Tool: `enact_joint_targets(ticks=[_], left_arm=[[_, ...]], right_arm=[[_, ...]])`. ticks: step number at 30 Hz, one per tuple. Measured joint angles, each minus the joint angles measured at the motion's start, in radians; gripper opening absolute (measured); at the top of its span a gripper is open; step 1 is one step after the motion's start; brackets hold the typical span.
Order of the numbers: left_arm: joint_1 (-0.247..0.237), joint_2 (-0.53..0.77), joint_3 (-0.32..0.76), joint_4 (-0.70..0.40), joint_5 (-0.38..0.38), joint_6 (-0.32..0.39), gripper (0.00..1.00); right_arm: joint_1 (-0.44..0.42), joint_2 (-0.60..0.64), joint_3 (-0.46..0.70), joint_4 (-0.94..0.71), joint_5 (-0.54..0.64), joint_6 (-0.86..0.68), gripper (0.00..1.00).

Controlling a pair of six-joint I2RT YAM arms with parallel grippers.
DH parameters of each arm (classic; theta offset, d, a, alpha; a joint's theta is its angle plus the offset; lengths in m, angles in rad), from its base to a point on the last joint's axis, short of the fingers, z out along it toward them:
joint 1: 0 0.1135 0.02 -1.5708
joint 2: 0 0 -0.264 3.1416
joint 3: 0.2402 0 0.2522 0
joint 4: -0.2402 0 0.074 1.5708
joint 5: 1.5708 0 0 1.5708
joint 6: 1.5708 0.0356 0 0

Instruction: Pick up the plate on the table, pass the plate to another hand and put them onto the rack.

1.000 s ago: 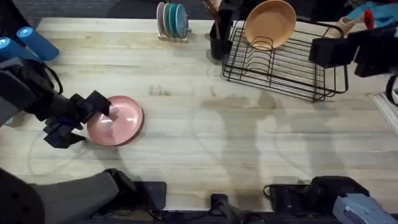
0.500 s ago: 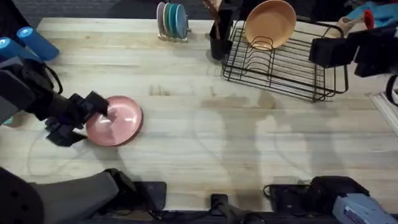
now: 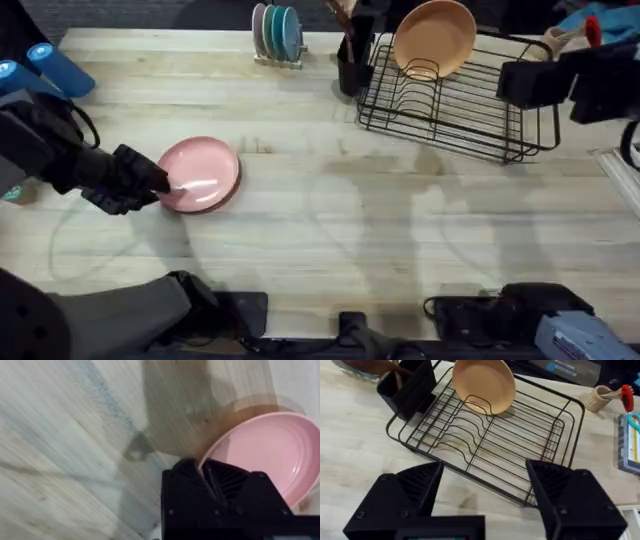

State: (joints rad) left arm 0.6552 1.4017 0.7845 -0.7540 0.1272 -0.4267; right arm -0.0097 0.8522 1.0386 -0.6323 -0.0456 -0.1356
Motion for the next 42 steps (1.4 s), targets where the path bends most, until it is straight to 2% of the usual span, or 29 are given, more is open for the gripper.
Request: enact_joint_targets(ticks=[8,11,15,24,29,42], left_arm=[[-0.001,0.014,0.027,-0.028,0.085,0.000,0.042],[-0.017,0.020,0.062,-0.038,0.131,0.000,0.042],[-0.068,0.021,0.109,-0.051,0.170,0.000,0.042],[-0.231,0.021,0.213,-0.059,0.259,0.000,0.042],[-0.304,0.021,0.270,-0.065,0.322,-0.004,0.042],[-0.403,0.021,0.369,-0.065,0.503,-0.045,0.042]], right_arm=[[0.000,0.000,0.000,0.000,0.000,0.000,0.993],[0.000,0.000,0.000,0.000,0.000,0.000,0.993],[0.000,0.000,0.000,0.000,0.000,0.000,0.992],[0.000,0.000,0.000,0.000,0.000,0.000,0.993],[0.000,0.000,0.000,-0.001,0.000,0.009,0.993],[0.000,0.009,0.000,-0.007,-0.010,0.191,0.993]])
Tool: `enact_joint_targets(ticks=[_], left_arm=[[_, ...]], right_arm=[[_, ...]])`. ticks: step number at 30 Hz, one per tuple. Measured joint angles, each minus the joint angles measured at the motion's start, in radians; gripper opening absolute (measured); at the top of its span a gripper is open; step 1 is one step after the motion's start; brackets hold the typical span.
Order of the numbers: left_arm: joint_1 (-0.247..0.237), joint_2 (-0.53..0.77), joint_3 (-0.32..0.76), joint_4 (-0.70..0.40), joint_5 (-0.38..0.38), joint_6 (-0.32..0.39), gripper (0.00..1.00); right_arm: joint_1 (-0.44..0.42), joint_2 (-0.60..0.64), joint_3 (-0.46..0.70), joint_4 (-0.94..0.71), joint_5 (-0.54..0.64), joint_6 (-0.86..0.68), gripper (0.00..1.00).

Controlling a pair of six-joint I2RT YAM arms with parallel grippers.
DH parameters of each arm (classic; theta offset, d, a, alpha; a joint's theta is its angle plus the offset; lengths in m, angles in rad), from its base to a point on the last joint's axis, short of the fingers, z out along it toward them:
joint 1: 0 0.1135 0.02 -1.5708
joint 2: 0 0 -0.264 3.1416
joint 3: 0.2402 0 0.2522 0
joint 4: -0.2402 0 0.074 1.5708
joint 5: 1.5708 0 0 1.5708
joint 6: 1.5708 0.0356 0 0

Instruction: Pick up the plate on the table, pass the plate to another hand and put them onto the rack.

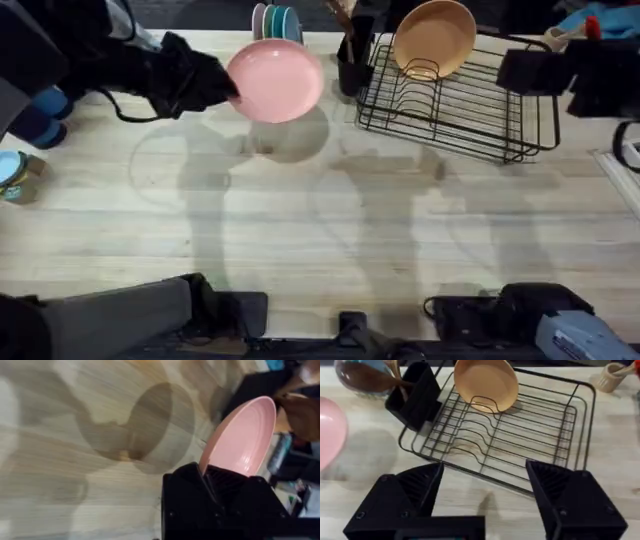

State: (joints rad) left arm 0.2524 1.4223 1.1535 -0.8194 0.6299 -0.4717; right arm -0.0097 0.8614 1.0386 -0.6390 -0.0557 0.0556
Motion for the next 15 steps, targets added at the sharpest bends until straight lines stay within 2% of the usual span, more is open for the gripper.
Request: enact_joint_targets(ticks=[6,15], left_arm=[[-0.080,0.000,0.014,0.018,0.041,-0.001,0.042],[-0.174,0.000,0.014,0.089,0.074,-0.005,0.042]], right_arm=[[-0.001,0.072,0.000,0.025,-0.128,0.051,0.992],[-0.002,0.134,0.000,0.123,-0.430,0.222,0.992]])
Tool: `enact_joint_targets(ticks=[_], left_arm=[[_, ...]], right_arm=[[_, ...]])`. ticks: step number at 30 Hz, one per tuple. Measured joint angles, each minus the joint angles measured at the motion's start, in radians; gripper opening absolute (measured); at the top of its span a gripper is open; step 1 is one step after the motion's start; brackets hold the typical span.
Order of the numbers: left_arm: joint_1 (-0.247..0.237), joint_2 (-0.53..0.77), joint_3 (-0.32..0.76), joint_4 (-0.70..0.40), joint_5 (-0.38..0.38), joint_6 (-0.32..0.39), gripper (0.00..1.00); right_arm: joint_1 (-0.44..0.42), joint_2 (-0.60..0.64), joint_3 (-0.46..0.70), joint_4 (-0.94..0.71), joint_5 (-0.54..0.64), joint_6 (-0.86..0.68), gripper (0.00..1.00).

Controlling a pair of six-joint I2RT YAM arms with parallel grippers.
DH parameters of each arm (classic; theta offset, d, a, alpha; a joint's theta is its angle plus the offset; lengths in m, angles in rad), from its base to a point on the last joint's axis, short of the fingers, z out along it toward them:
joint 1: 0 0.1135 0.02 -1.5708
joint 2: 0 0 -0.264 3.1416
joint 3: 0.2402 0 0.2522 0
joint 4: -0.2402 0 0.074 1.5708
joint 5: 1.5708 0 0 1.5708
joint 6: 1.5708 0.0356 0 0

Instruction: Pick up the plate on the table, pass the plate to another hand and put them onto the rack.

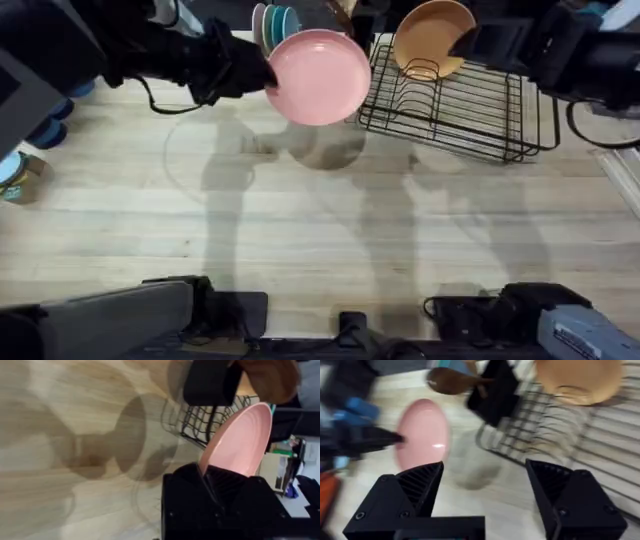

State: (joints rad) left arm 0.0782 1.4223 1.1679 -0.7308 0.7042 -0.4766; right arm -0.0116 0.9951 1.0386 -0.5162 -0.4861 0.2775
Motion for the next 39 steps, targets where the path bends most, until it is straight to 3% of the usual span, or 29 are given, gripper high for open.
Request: enact_joint_targets(ticks=[8,13,25,39], left_arm=[[-0.065,0.000,0.000,0.062,0.035,-0.002,0.042],[-0.091,0.000,0.000,0.083,0.067,-0.002,0.042],[-0.102,0.000,0.000,0.085,0.086,-0.002,0.042],[-0.102,0.000,0.000,0.085,0.086,-0.002,0.042]], right_arm=[[0.000,0.000,0.000,0.002,-0.215,0.084,0.993],[0.000,0.000,0.000,0.003,-0.275,0.130,0.992],[0.000,0.009,0.000,0.000,-0.296,0.203,0.993],[0.032,0.166,0.000,0.030,-0.252,0.281,0.993]])
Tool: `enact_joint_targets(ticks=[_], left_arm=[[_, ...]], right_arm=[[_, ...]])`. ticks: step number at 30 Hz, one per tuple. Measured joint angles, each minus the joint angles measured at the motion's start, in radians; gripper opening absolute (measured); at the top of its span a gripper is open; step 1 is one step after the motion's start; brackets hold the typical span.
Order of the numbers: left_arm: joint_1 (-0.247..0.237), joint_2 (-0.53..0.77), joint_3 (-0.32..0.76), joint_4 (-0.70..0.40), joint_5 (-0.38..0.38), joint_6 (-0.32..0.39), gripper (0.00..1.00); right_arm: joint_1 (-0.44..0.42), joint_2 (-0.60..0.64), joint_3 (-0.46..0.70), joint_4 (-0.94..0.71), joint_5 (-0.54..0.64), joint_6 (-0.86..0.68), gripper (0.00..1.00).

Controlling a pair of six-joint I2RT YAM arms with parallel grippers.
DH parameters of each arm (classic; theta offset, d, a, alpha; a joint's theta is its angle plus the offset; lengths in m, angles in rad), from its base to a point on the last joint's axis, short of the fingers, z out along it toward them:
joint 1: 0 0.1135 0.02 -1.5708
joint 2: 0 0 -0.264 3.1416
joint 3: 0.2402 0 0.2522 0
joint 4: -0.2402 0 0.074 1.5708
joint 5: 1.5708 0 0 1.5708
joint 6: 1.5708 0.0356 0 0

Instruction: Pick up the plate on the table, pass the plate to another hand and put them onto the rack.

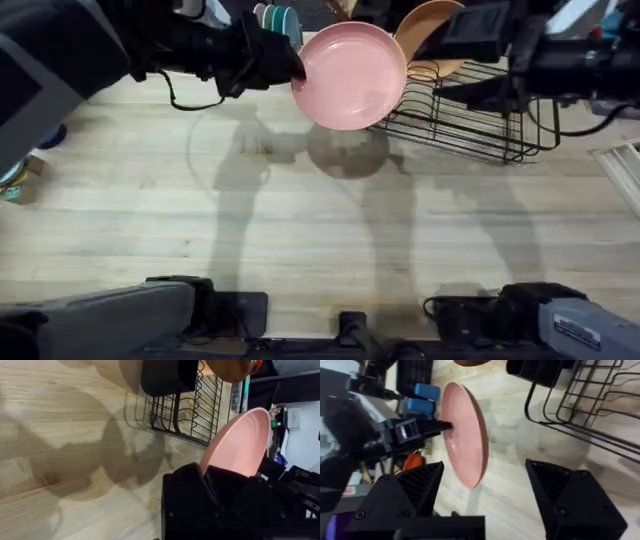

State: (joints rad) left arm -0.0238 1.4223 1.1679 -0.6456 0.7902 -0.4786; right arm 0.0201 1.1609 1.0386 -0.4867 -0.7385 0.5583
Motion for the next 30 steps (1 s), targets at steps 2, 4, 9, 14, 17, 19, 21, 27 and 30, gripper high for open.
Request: enact_joint_targets(ticks=[2,4,9,14,17,19,21,27,30], left_arm=[[0.000,0.000,0.000,0.000,0.000,0.000,0.042],[0.000,0.000,0.000,0.000,0.000,0.000,0.042],[0.000,0.000,0.000,0.000,0.000,0.000,0.042],[0.000,0.000,0.000,0.000,0.000,0.000,0.042],[0.000,0.000,0.000,0.000,0.000,0.000,0.042],[0.000,0.000,0.000,0.000,0.000,0.000,0.042],[0.000,0.000,0.000,0.000,0.000,0.000,0.042],[0.000,0.000,0.000,-0.001,0.000,0.000,0.042],[0.000,0.000,0.000,-0.001,0.000,0.000,0.042]], right_arm=[[0.030,0.004,0.000,0.017,0.048,0.005,0.992],[0.075,0.004,0.000,0.047,0.112,0.009,0.993],[0.359,0.004,0.000,0.066,0.566,0.011,0.993],[0.400,0.004,0.000,0.066,0.671,0.011,0.992],[0.405,0.004,0.000,0.066,0.700,0.011,0.987],[0.405,0.004,0.000,0.066,0.720,0.011,0.963],[0.405,0.004,0.000,0.066,0.723,0.012,0.893],[0.405,0.004,0.000,0.066,0.724,0.013,0.727],[0.405,0.005,0.000,0.065,0.723,0.019,0.679]])
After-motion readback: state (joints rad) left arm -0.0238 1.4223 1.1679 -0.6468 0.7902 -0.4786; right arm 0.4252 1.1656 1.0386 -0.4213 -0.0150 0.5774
